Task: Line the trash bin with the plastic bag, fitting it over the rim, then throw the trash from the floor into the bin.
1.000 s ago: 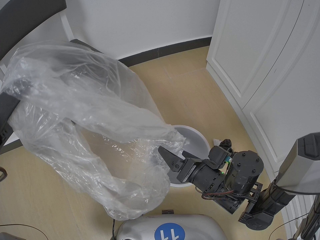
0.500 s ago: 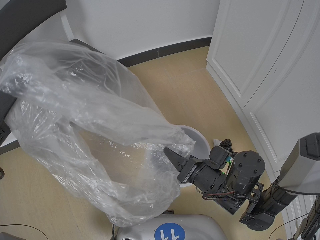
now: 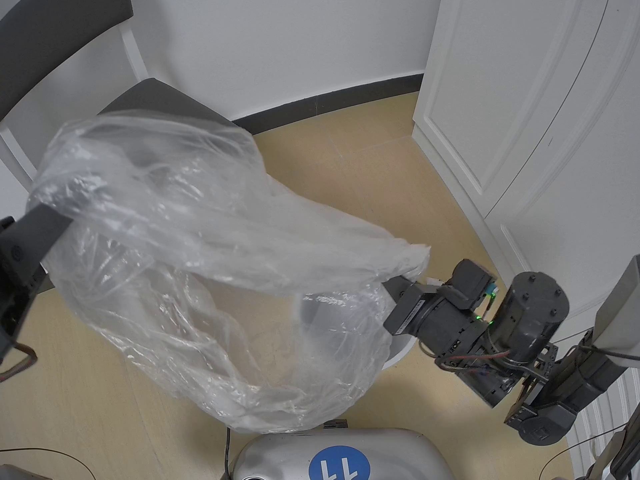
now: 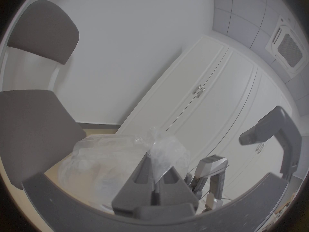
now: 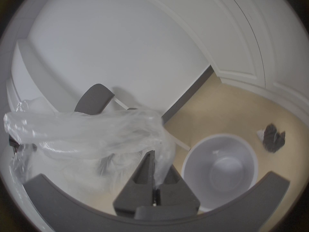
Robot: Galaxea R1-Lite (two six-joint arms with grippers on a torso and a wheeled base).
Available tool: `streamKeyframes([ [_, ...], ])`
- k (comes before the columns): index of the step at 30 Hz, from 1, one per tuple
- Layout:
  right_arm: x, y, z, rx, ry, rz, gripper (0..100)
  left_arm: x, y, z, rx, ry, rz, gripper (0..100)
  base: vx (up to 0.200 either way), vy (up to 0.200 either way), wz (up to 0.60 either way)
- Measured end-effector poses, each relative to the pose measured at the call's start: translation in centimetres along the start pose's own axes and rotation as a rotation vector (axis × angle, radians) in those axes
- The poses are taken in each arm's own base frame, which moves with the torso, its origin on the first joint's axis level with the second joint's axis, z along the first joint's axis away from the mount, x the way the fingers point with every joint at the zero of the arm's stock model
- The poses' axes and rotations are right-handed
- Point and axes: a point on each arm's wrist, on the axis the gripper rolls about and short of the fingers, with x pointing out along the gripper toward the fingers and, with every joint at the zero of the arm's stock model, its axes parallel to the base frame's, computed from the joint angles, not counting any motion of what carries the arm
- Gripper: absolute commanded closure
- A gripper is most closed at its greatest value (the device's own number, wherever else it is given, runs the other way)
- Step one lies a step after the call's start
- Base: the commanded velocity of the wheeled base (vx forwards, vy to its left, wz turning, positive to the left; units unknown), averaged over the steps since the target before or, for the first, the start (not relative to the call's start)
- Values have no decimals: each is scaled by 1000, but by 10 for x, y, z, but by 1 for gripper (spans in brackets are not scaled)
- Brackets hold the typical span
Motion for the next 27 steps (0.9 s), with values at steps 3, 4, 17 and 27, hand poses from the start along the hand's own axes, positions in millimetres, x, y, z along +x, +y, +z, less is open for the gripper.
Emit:
streamKeyframes([
  [3, -8, -7, 12, -124, -12, -8, 100, 4, 5, -9, 13, 60, 33, 100, 0, 0, 0],
  [4, -12, -9, 17, -167, -14, -8, 100, 5, 7, -13, 23, 93, 49, 100, 0, 0, 0],
  [17, -51, -30, 73, -372, 12, -120, 100, 9, 27, -46, 163, 360, 152, 100, 0, 0, 0],
  [27, -57, -35, 74, -471, 5, -220, 100, 24, 39, -69, 153, 465, 182, 100, 0, 0, 0],
])
